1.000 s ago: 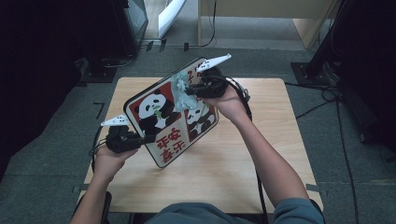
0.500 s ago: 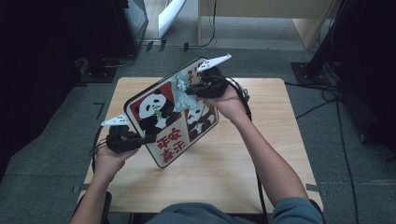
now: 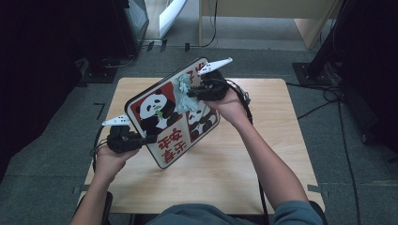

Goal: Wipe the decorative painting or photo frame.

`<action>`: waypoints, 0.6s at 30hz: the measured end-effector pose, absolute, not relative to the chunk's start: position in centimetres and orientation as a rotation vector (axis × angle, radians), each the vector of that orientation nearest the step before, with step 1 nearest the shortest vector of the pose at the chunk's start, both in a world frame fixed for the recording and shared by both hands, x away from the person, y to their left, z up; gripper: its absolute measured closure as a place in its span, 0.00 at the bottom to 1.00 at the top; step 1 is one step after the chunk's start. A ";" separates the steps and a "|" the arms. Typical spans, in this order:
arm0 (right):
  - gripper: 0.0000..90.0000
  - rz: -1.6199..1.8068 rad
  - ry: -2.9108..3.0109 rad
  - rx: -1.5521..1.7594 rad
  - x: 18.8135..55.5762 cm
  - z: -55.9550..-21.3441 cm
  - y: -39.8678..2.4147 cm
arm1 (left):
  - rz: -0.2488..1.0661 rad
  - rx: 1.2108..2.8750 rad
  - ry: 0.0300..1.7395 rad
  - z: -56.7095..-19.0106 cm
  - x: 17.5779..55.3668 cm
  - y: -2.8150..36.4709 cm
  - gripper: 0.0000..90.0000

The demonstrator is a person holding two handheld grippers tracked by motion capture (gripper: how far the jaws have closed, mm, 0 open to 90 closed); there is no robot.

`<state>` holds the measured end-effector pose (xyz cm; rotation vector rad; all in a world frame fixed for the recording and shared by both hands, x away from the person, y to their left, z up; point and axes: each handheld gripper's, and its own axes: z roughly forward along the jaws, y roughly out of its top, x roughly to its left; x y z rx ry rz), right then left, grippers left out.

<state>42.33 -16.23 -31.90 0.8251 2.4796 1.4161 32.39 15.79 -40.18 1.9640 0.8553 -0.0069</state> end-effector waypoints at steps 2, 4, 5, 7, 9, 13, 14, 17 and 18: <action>0.93 1.416 2.484 0.824 42.3 -32.0 -16.3 | -0.006 1.964 0.855 -40.2 32.4 15.8 0.87; 0.93 1.419 2.482 0.826 42.3 -32.2 -16.3 | -0.005 1.965 0.854 -40.2 32.4 15.8 0.87; 0.93 1.419 2.482 0.826 42.3 -32.2 -16.3 | -0.005 1.964 0.855 -40.2 32.3 15.8 0.87; 0.93 1.424 2.480 0.833 42.2 -32.4 -16.3 | -0.006 1.963 0.858 -40.2 32.3 15.8 0.87; 0.93 1.426 2.484 0.836 42.1 -32.8 -16.3 | -0.007 1.958 0.861 -40.3 32.2 15.8 0.87; 0.93 1.439 2.483 0.838 42.1 -33.2 -16.4 | -0.007 1.956 0.862 -40.3 32.1 15.8 0.87; 0.93 1.439 2.483 0.838 42.1 -33.2 -16.4 | -0.007 1.956 0.862 -40.3 32.1 15.8 0.87; 0.93 1.445 2.482 0.849 42.0 -33.5 -16.5 | -0.007 1.955 0.861 -40.3 32.1 15.8 0.87; 0.93 1.440 2.484 0.848 41.9 -33.6 -16.5 | -0.008 1.954 0.861 -40.3 32.1 15.8 0.87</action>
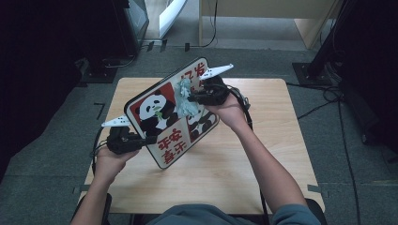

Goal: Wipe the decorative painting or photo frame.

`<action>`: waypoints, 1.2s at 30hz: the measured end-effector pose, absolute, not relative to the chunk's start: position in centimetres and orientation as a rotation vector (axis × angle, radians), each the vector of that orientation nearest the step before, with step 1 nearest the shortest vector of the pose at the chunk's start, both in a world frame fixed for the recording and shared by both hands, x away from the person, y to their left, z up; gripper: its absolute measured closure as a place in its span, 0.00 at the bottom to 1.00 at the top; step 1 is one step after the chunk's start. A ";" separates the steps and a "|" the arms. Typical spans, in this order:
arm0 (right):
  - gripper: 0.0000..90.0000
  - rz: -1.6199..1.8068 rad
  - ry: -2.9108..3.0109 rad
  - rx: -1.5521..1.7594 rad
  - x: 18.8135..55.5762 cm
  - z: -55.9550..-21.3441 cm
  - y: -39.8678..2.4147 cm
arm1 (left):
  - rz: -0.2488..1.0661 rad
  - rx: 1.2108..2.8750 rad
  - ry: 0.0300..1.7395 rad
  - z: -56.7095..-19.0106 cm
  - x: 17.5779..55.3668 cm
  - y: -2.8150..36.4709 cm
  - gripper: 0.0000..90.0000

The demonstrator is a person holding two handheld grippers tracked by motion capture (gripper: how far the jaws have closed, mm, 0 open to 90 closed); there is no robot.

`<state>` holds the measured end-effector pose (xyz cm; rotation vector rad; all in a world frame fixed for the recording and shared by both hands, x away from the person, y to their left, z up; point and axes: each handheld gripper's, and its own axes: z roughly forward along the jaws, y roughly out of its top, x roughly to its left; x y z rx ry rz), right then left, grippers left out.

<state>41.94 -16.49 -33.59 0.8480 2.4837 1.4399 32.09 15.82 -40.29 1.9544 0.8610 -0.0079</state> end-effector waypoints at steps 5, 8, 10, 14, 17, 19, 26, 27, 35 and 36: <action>0.93 1.421 2.500 0.849 41.8 -34.3 -16.6 | -0.005 1.950 0.864 -40.3 31.9 15.8 0.87; 0.93 1.420 2.505 0.855 41.6 -34.8 -16.6 | -0.002 1.953 0.865 -40.3 31.9 15.7 0.86; 0.93 1.419 2.505 0.854 41.6 -34.9 -16.6 | -0.006 1.950 0.865 -40.3 31.9 15.8 0.86; 0.93 1.413 2.512 0.860 41.4 -35.5 -16.6 | -0.003 1.948 0.865 -40.3 31.8 15.7 0.86; 0.93 1.426 2.508 0.866 41.4 -36.0 -16.7 | -0.005 1.948 0.865 -40.3 31.9 15.8 0.86; 0.93 1.426 2.510 0.869 41.3 -36.2 -16.7 | -0.004 1.949 0.864 -40.3 31.9 15.8 0.86; 0.93 1.411 2.520 0.880 40.9 -37.2 -16.8 | -0.007 1.943 0.863 -40.4 31.8 15.8 0.86; 0.93 1.417 2.519 0.882 40.9 -37.4 -16.8 | -0.007 1.943 0.863 -40.4 31.8 15.8 0.86; 0.93 1.417 2.530 0.903 40.7 -38.4 -16.9 | -0.003 1.944 0.865 -40.4 31.8 15.7 0.86; 0.93 1.415 2.530 0.894 40.6 -38.5 -16.9 | -0.003 1.944 0.864 -40.4 31.8 15.7 0.86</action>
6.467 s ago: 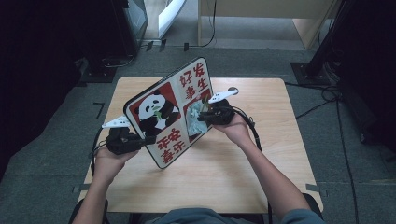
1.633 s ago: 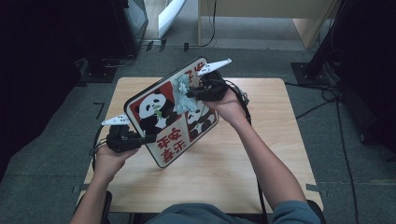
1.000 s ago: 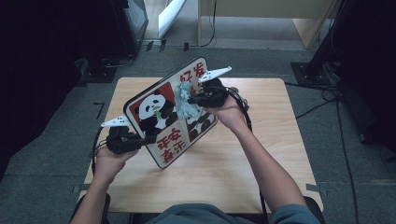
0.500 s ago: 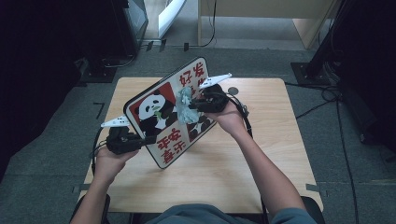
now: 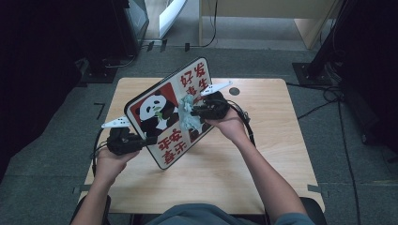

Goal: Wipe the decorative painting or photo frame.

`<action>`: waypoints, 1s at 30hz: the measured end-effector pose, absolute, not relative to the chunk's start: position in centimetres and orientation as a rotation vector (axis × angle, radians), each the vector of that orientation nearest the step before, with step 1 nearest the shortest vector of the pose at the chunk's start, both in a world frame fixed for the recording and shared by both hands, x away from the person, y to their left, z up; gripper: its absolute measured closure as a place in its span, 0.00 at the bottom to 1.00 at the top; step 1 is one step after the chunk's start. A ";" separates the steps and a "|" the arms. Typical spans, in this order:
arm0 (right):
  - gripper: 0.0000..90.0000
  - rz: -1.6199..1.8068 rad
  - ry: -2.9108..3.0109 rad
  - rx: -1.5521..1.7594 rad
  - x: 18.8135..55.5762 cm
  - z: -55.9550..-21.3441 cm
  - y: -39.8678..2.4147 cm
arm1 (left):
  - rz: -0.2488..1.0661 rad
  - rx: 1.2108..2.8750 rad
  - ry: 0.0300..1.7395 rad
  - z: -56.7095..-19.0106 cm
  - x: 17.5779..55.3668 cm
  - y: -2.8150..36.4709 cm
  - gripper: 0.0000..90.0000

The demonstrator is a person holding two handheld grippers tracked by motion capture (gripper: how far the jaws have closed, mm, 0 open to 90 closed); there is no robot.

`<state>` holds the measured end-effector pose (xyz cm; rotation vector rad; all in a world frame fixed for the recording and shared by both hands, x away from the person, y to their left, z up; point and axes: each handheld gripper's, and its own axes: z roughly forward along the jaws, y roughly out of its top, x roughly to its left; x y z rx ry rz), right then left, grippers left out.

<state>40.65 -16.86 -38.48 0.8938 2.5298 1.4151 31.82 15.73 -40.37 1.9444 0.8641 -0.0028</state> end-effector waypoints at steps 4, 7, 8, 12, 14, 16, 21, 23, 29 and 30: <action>0.93 1.431 2.529 0.906 40.6 -38.9 -17.0 | -0.002 1.944 0.864 -40.4 31.8 15.7 0.86; 0.93 1.435 2.529 0.903 40.5 -39.2 -17.0 | -0.001 1.945 0.863 -40.4 31.8 15.7 0.86; 0.93 1.434 2.530 0.902 40.5 -39.4 -17.0 | -0.001 1.945 0.863 -40.4 31.8 15.7 0.86; 0.93 1.419 2.543 0.908 40.3 -40.1 -17.1 | 0.000 1.947 0.862 -40.4 31.8 15.7 0.86; 0.93 1.426 2.539 0.919 40.2 -40.6 -17.2 | -0.001 1.947 0.862 -40.4 31.8 15.7 0.86; 0.93 1.424 2.544 0.932 40.0 -41.0 -17.3 | -0.003 1.946 0.861 -40.4 31.8 15.7 0.86; 0.93 1.420 2.554 0.947 39.9 -41.6 -17.3 | -0.003 1.946 0.862 -40.4 31.8 15.7 0.86; 0.93 1.422 2.550 0.937 39.8 -41.9 -17.3 | -0.003 1.946 0.862 -40.4 31.8 15.7 0.86; 0.93 1.426 2.555 0.943 39.6 -42.6 -17.5 | -0.003 1.946 0.862 -40.4 31.8 15.7 0.86; 0.93 1.424 2.561 0.950 39.6 -42.9 -17.5 | -0.002 1.947 0.862 -40.4 31.8 15.7 0.86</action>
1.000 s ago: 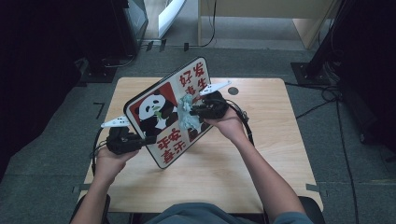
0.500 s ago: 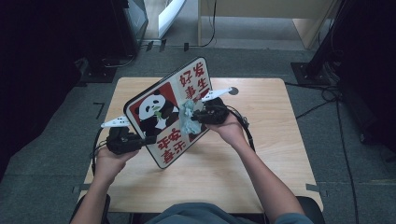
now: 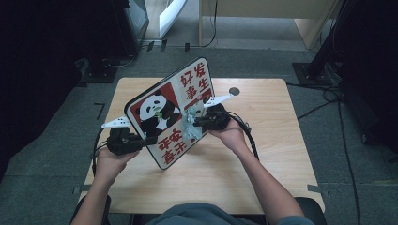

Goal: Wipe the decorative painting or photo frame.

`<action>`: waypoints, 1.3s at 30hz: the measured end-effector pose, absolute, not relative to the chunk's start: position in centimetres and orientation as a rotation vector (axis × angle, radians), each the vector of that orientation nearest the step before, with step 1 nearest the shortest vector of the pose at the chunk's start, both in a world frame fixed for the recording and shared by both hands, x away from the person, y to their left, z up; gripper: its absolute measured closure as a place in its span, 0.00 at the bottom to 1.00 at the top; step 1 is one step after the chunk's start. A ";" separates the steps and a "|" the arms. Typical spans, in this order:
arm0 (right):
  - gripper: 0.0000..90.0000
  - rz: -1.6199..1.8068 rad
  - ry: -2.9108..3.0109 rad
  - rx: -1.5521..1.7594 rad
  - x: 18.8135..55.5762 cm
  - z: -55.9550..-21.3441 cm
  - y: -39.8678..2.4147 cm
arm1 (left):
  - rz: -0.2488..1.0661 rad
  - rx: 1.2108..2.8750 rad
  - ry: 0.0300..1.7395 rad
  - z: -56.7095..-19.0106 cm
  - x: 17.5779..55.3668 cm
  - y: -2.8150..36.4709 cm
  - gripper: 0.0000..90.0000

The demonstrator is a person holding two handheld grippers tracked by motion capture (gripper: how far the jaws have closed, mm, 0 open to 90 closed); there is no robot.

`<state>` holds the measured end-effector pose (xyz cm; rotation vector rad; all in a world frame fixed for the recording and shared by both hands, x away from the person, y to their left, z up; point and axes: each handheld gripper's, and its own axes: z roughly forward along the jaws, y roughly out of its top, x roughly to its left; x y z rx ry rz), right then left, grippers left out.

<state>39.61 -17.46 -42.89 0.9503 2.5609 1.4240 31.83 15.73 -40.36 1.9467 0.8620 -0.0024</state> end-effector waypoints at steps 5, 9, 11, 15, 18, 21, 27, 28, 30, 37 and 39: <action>0.93 1.411 2.571 0.948 39.5 -43.2 -17.5 | -0.002 1.945 0.863 -40.4 31.8 15.7 0.86; 0.93 1.414 2.569 0.937 39.4 -43.8 -17.6 | -0.004 1.945 0.863 -40.4 31.8 15.7 0.86; 0.93 1.413 2.568 0.932 39.3 -44.1 -17.6 | -0.003 1.946 0.862 -40.4 31.8 15.7 0.86; 0.93 1.394 2.588 0.964 39.1 -45.0 -17.7 | -0.003 1.946 0.861 -40.4 31.8 15.7 0.86; 0.93 1.390 2.587 0.963 38.9 -45.5 -17.7 | -0.003 1.945 0.861 -40.4 31.8 15.7 0.86; 0.93 1.369 2.604 0.979 38.7 -46.1 -17.7 | -0.004 1.944 0.862 -40.4 31.8 15.7 0.86; 0.93 1.353 2.619 0.976 38.7 -46.5 -17.7 | -0.002 1.946 0.864 -40.4 31.8 15.7 0.86; 0.93 1.348 2.622 0.986 38.7 -46.4 -17.7 | 0.000 1.945 0.865 -40.3 31.8 15.7 0.86; 0.94 1.352 2.638 1.001 38.8 -46.2 -17.8 | 0.003 1.946 0.866 -40.4 31.8 15.7 0.86; 0.94 1.399 2.619 0.972 38.6 -44.6 -17.9 | 0.009 1.944 0.867 -40.3 31.8 15.7 0.87; 0.94 1.403 2.616 0.966 38.6 -44.2 -18.0 | 0.008 1.943 0.867 -40.4 31.8 15.7 0.87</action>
